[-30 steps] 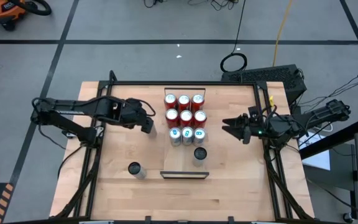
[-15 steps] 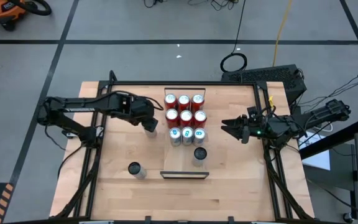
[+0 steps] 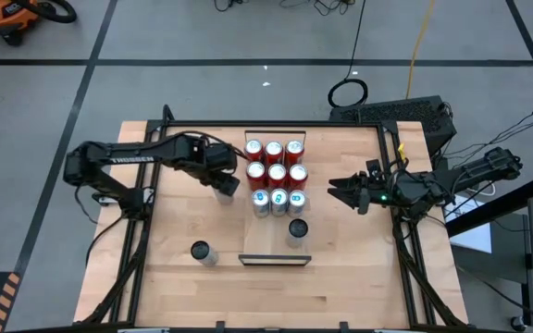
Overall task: Place canned beverage on shelf
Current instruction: Put the top white yellow soda can on the shelf aligned with the other white yellow soda can
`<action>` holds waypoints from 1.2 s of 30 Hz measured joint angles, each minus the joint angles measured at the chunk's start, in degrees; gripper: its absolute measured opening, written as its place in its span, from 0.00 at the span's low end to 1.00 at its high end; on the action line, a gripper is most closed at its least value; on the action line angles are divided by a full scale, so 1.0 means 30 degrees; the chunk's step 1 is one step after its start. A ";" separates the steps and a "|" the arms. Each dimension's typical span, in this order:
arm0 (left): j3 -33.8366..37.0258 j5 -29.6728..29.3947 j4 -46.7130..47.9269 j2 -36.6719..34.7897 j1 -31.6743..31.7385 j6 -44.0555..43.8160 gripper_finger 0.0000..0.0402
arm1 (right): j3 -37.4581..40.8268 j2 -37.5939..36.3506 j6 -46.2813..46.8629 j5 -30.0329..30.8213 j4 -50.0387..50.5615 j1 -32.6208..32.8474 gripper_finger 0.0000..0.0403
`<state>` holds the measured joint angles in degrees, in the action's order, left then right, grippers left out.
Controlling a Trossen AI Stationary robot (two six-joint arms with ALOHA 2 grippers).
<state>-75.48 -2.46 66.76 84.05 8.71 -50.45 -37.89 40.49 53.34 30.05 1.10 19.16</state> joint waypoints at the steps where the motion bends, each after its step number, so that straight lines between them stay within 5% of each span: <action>1: 0.0000 0.0185 0.0012 0.0079 0.0000 0.0096 0.89 | 0.0000 0.0000 0.0000 -0.0007 0.0002 0.0000 0.77; 19: 0.0000 0.0094 0.0021 0.2083 -0.0015 -0.0044 0.88 | 0.0000 0.0000 -0.0035 -0.0090 0.0007 0.0000 0.77; 31: 0.0000 0.0260 0.0102 0.2125 -0.0015 -0.0090 0.63 | 0.0000 0.0000 -0.0083 -0.0090 0.0015 0.0015 0.77; 36: -0.0015 0.1089 0.0399 0.1994 -0.0006 -0.0616 0.59 | 0.0000 0.0000 -0.0443 -0.0097 -0.0263 0.0022 0.77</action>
<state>-75.53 0.81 67.96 90.03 8.69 -52.30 -37.89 40.49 52.01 29.76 0.31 19.22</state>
